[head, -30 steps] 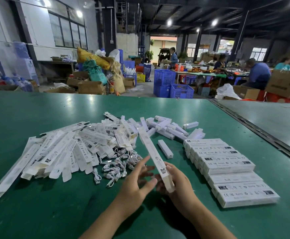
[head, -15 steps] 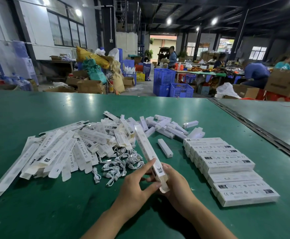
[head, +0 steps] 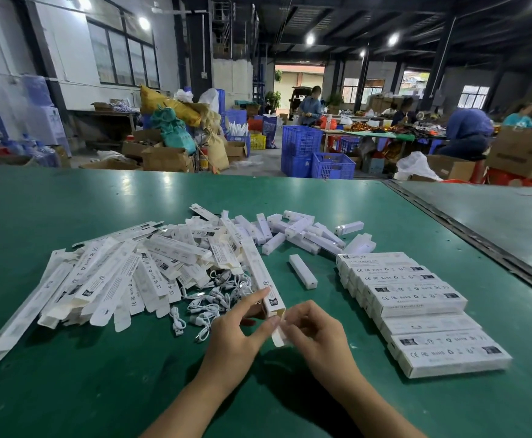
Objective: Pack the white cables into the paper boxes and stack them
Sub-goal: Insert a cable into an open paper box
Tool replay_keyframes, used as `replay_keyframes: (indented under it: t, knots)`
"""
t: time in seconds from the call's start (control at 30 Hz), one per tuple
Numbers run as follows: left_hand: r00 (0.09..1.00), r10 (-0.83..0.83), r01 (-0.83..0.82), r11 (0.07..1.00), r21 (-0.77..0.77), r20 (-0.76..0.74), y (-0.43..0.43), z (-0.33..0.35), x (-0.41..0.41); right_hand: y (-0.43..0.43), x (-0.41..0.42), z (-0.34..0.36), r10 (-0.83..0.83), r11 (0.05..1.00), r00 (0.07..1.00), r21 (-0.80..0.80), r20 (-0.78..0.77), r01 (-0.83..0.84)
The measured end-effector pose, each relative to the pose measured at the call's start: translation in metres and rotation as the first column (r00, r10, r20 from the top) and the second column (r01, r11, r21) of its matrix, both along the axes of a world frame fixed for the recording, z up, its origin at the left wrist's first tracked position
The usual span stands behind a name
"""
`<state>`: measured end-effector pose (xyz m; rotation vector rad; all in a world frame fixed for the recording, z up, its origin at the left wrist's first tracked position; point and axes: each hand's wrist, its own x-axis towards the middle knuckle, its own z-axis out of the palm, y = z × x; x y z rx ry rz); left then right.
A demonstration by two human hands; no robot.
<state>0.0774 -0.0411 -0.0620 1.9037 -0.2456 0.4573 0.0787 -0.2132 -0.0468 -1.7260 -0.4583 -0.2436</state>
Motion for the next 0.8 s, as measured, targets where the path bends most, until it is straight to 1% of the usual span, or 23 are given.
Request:
replay_keyframes:
  t: [0.1, 0.13, 0.23, 0.33, 0.4, 0.5, 0.6, 0.8]
  knots:
    - [1.000, -0.012, 0.012, 1.000, -0.018, -0.002, 0.000, 0.003, 0.000, 0.000, 0.000, 0.001, -0.042, 0.988, 0.979, -0.136, 0.201, 0.070]
    - [1.000, -0.020, 0.020, 0.999, -0.031, -0.006, 0.001, 0.004, 0.000, -0.001, -0.001, 0.002, -0.044, 0.982, 0.971, -0.169, 0.235, 0.086]
    - [0.998, -0.061, 0.059, 0.995, -0.079, -0.027, 0.002, 0.004, 0.001, -0.005, -0.002, 0.006, -0.019, 0.966, 0.962, -0.243, 0.272, 0.087]
    - [0.996, -0.082, 0.078, 0.989, -0.123, -0.034, 0.004, 0.004, 0.003, -0.009, -0.003, 0.010, 0.048, 0.915, 0.929, -0.389, 0.366, 0.106]
    - [0.995, -0.096, 0.089, 0.984, -0.153, -0.037, 0.006, 0.004, 0.005, -0.009, -0.002, 0.009, 0.070, 0.882, 0.906, -0.451, 0.418, 0.139]
    - [0.991, -0.127, 0.116, 0.977, -0.181, -0.048, 0.010, 0.003, 0.008, -0.006, -0.001, 0.007, 0.090, 0.866, 0.893, -0.477, 0.441, 0.148]
    - [0.989, -0.140, 0.130, 0.978, -0.163, -0.053, 0.011, 0.004, 0.007, -0.004, -0.001, 0.006, 0.084, 0.862, 0.863, -0.471, 0.497, 0.187]
    - [0.987, -0.142, 0.131, 0.982, -0.139, -0.072, 0.007, 0.007, 0.002, -0.001, -0.001, 0.005, -0.044, 0.897, 0.829, -0.343, 0.558, 0.278]
